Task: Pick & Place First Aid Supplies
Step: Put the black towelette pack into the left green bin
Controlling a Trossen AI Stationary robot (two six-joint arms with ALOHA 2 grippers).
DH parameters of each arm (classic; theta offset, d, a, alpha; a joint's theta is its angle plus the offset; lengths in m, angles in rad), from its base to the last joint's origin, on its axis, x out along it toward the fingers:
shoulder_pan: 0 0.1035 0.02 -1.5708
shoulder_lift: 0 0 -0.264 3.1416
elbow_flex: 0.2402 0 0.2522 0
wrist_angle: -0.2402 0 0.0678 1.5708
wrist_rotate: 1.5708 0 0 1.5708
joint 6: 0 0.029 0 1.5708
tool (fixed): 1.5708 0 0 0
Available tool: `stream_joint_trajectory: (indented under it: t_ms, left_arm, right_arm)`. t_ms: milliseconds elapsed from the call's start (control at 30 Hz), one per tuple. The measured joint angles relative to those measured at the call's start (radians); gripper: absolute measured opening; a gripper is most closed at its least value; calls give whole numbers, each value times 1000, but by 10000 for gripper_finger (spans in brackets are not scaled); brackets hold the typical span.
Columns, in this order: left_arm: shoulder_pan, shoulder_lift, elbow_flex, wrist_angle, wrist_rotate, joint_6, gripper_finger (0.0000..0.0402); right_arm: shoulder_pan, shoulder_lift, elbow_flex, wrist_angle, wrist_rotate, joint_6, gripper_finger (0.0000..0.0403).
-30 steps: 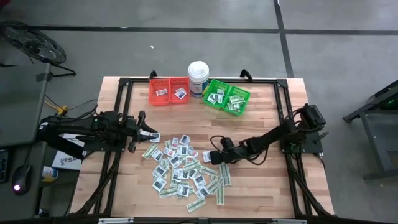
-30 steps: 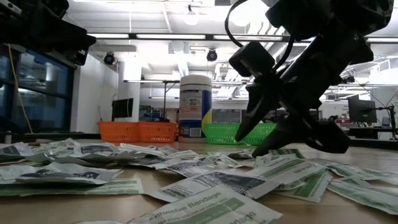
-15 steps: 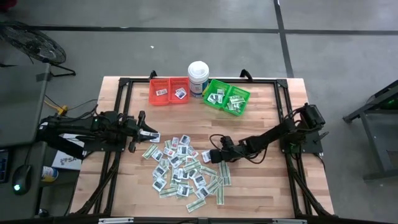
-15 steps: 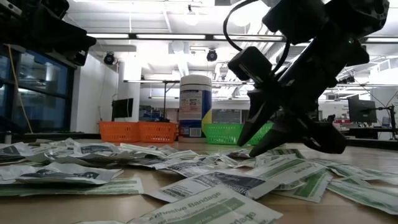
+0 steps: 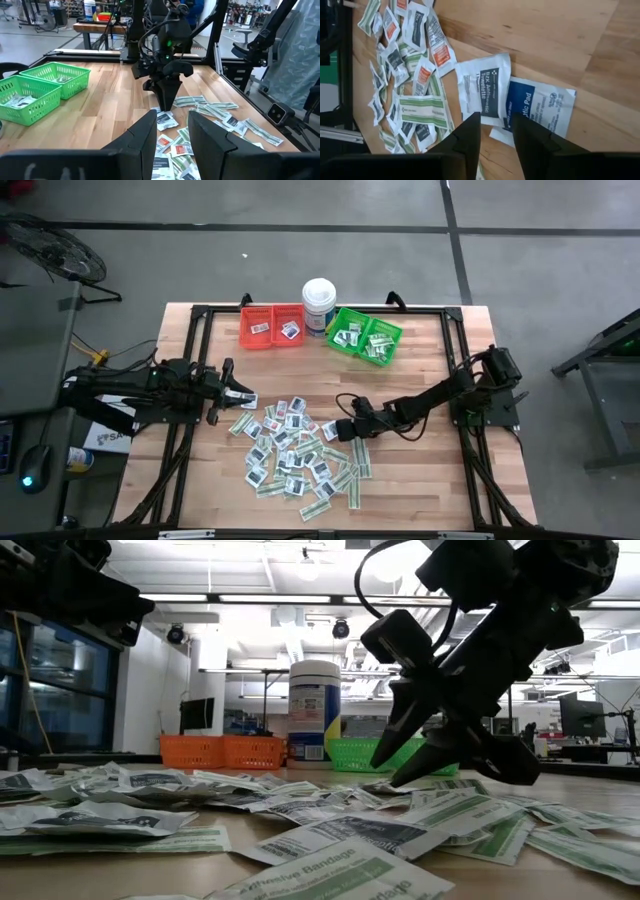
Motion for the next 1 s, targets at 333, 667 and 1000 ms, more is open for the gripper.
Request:
stream_joint_trajectory:
  t_ms: [333, 667, 1000]
  left_arm:
    - [0, 0, 0, 1, 0, 0, 110]
    - [0, 0, 0, 2, 0, 0, 110]
    - [0, 0, 0, 3, 0, 0, 110]
  right_arm:
    - [0, 0, 0, 23, 9, -18, 110]
    - [0, 52, 13, 69, 25, -3, 110]
    - [0, 110, 87, 28, 16, -9, 89]
